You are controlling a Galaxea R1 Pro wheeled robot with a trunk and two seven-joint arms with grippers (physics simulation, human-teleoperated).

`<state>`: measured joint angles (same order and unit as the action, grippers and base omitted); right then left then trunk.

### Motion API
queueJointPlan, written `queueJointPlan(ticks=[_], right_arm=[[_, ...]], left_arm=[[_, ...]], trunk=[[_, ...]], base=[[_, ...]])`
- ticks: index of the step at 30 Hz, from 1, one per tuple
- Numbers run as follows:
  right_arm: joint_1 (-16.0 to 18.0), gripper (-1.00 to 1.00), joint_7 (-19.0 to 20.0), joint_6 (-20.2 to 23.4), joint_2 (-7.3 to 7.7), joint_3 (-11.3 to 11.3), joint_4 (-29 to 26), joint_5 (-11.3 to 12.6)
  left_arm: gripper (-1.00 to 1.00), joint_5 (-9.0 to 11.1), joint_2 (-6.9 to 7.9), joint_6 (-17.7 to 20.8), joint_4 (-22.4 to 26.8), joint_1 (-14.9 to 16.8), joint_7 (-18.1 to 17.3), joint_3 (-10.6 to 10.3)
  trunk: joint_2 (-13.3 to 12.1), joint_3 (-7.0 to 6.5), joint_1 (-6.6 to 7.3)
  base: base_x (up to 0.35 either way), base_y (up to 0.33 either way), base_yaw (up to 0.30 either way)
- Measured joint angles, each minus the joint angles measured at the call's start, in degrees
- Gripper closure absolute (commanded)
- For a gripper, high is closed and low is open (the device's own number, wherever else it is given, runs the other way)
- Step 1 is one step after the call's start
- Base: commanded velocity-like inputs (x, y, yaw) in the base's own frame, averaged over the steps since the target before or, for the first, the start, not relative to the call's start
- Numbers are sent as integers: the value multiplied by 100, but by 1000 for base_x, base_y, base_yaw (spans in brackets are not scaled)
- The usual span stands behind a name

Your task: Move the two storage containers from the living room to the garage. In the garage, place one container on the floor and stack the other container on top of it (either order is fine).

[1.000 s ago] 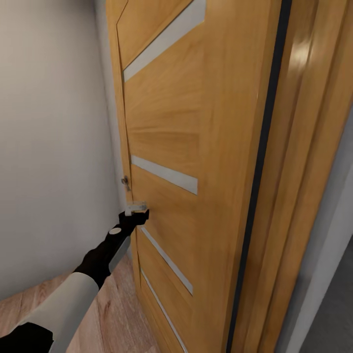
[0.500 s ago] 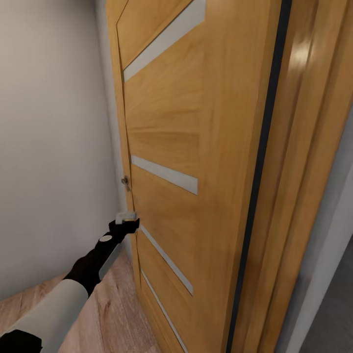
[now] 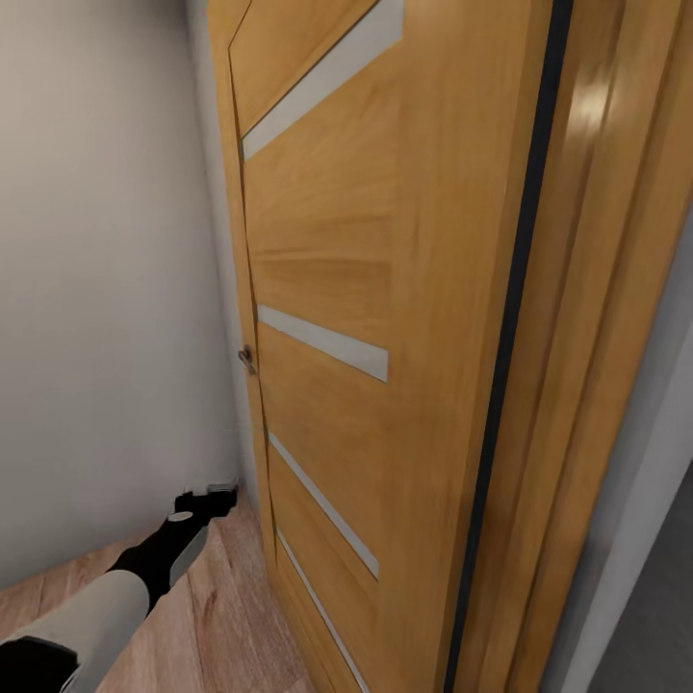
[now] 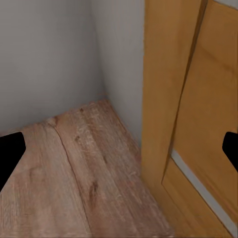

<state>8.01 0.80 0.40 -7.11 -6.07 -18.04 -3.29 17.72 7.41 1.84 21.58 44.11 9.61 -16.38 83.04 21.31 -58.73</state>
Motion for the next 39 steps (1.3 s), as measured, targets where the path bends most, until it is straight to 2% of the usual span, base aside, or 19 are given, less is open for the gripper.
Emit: queueJointPlan(ticks=[8, 15, 22, 27, 39], right_arm=[[0, -100, 0, -1, -2, 5, 0, 2], [0, -100, 0, -1, -3, 8, -2, 9], [4, -100, -13, -16, 7, -45, 15, 21], [0, -100, -8, -24, 26, -98, 21, -8], [-7, -100, -8, -28, 75, -264, 29, -21]], left_arm=[[-100, -10, 20, -204, -829, -1, 13, -7], [-100, 14, 1, -661, -1609, -3, 23, -7], [-100, 3, 13, -746, -1513, 200, 21, -6], [-100, 9, 29, -789, -1677, 41, 29, 4], [-100, 6, 32, -790, -1921, -53, 26, 1]], trunk=[[0, 0, 0], [0, 0, 0], [1, 1, 0], [0, 2, 0], [0, 2, 0]], base=[[0, 0, 0], [0, 0, 0], [0, 0, 0], [0, 0, 0], [0, 0, 0]])
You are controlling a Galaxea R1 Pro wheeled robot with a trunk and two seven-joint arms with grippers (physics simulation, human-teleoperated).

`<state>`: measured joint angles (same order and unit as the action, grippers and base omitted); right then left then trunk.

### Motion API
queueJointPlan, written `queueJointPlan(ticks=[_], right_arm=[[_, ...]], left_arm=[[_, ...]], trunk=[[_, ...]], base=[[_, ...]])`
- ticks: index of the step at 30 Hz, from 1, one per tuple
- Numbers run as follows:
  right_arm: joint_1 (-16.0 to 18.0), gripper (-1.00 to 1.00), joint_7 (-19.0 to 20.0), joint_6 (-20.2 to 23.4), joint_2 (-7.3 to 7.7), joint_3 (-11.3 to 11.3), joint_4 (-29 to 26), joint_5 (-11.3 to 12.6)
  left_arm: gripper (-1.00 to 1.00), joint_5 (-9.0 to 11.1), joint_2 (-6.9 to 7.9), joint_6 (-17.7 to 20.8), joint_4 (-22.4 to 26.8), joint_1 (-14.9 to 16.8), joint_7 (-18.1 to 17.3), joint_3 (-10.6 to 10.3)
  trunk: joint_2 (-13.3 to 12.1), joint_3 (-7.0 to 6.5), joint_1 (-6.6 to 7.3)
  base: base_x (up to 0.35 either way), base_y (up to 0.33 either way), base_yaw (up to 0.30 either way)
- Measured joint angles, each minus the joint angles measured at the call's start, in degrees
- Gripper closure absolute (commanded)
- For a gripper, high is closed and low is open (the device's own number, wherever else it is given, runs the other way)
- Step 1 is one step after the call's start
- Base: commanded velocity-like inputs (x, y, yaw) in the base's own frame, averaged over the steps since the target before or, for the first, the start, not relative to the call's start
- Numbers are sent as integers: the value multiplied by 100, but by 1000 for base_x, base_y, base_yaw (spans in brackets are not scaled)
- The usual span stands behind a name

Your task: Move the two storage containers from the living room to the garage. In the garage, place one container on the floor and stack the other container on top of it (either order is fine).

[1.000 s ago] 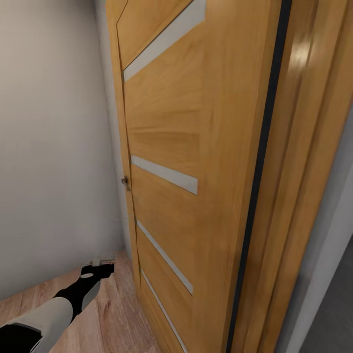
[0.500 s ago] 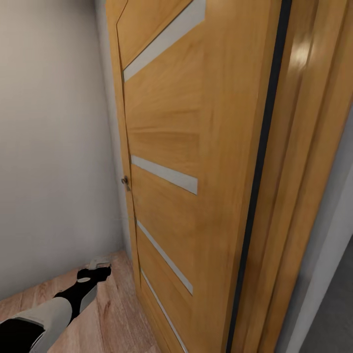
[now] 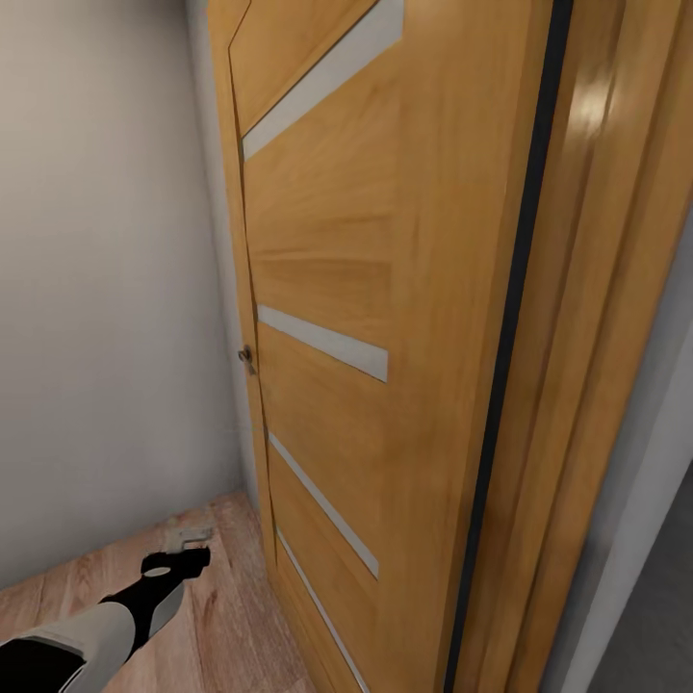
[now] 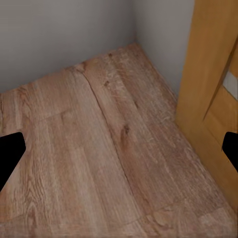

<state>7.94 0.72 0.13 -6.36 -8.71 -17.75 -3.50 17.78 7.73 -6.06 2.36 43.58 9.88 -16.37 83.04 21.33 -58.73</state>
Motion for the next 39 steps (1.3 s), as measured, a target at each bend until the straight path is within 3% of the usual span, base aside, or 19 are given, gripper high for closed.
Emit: queueJointPlan(ticks=[8, 9, 18, 25, 39], right_arm=[[-15, -100, 0, -3, 52, -175, -9, 5], [41, -100, 2, -4, -78, 248, 30, -13], [78, -100, 0, 2, -86, 248, 81, -10], [80, -100, 1, 3, -87, 250, 85, -10], [65, -100, 0, 19, -91, 261, 24, -4]], left_arm=[[-100, 7, 6, 4, -260, -214, 4, 9], [-100, 18, 11, 25, -483, -392, 18, 14], [-100, 15, 1, 26, -503, -1066, 13, 11], [-100, 13, -143, 20, -497, -1546, 4, 8], [-100, 13, -318, 43, -492, -1621, 4, 7]], trunk=[[0, 0, 0], [0, 0, 0], [0, 0, 0], [0, 0, 0], [0, 27, 0]], base=[[0, 0, 0], [0, 0, 0], [0, 0, 0], [0, 0, 0], [0, 0, 0]])
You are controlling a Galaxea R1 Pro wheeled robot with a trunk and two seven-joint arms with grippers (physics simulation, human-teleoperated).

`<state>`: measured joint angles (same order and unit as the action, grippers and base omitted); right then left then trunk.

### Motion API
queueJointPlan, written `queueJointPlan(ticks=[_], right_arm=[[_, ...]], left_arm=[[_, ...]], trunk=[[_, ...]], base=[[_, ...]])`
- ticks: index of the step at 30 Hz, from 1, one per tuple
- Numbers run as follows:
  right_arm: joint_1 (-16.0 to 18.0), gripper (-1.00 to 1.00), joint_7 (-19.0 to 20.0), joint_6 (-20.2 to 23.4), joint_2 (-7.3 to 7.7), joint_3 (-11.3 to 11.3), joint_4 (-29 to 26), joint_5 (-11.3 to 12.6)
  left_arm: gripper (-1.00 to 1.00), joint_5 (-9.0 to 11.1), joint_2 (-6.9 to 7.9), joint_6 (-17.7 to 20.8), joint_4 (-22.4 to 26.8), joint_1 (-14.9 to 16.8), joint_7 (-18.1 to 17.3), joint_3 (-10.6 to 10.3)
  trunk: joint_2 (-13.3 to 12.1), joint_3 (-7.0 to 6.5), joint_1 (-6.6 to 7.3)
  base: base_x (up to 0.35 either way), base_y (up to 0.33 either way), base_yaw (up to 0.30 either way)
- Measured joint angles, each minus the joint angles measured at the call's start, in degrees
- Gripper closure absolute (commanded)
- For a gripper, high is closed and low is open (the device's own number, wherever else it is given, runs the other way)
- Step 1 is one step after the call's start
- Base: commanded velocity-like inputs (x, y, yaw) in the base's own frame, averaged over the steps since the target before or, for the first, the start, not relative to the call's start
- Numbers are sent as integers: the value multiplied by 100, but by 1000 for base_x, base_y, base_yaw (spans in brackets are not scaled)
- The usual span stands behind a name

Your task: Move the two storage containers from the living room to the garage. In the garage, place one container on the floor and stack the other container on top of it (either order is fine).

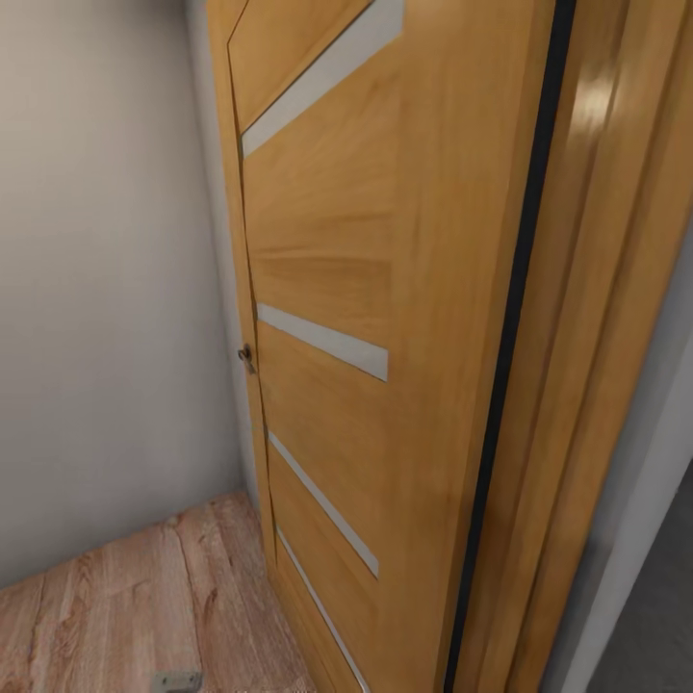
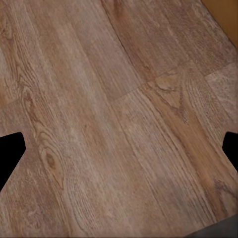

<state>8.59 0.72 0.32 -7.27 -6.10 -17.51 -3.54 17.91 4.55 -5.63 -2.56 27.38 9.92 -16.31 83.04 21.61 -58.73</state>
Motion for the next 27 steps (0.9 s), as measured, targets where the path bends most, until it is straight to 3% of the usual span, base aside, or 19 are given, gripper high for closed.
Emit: queueJointPlan(ticks=[27], right_arm=[[94, -100, -8, 8, -16, -31, -57, 0]], left_arm=[[-100, -10, -4, 1, 4, 0, -2, 0]], trunk=[[0, 240, 0]], base=[[0, 0, 0]])
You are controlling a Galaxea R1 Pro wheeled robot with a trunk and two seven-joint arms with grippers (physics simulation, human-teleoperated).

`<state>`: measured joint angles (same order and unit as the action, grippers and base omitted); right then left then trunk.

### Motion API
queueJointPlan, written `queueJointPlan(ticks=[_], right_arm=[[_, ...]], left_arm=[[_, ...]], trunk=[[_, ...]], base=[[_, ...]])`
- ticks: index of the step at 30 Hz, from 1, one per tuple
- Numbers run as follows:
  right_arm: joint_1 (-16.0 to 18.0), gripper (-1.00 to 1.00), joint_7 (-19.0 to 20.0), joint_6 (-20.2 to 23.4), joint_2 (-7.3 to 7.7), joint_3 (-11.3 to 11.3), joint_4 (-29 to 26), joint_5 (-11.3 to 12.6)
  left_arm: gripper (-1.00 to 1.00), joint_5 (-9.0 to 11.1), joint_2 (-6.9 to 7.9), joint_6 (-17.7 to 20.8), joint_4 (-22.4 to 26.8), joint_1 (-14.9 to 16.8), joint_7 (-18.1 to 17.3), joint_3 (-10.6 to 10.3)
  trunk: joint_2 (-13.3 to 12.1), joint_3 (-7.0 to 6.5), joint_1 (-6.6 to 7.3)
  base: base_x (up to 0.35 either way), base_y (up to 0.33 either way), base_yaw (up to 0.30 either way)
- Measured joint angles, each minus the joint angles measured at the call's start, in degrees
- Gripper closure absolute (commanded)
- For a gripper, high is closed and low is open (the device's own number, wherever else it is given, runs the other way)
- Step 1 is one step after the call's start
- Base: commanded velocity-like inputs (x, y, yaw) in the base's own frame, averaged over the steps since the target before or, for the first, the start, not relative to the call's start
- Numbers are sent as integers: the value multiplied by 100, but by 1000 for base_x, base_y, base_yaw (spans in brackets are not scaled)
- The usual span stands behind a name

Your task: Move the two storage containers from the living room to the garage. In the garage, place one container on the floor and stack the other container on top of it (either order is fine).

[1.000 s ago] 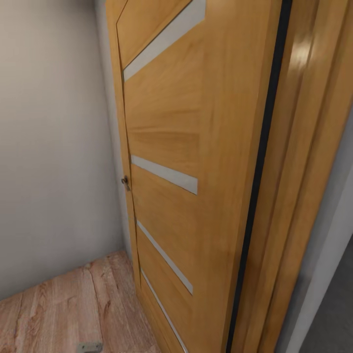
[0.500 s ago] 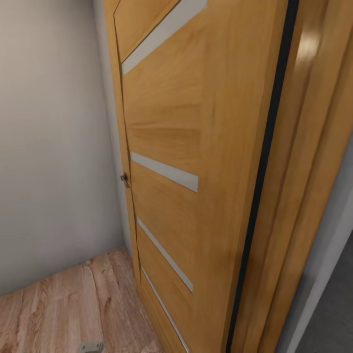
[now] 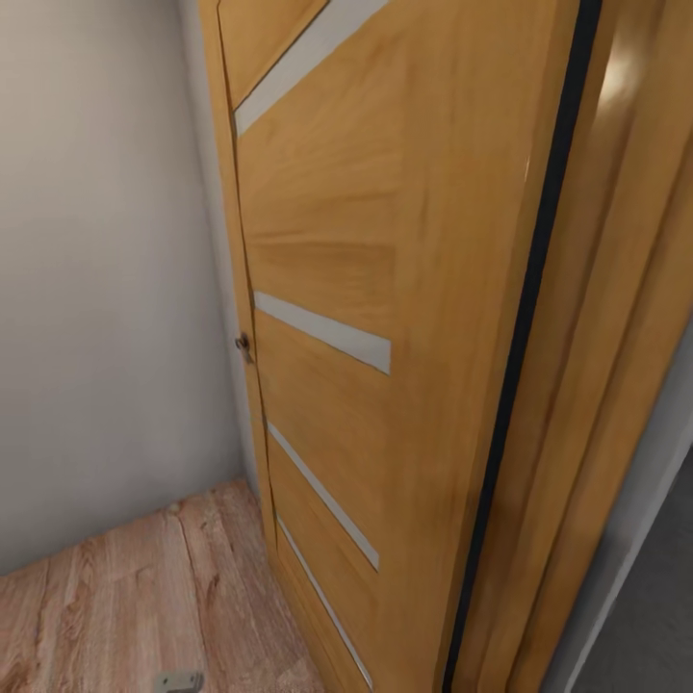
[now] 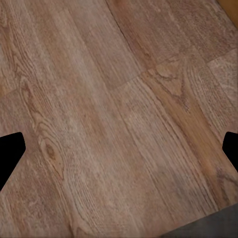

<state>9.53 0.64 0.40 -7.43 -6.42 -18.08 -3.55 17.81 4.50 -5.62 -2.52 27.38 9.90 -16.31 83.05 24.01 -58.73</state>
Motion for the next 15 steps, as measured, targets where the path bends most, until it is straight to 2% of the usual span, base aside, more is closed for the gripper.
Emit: queueJointPlan(ticks=[15], right_arm=[[0, -100, 0, 0, 33, 0, 0, 0]], left_arm=[[-100, 0, 1, 0, 0, 2, -1, 0]], trunk=[[0, 135, 0]], base=[[0, 0, 0]])
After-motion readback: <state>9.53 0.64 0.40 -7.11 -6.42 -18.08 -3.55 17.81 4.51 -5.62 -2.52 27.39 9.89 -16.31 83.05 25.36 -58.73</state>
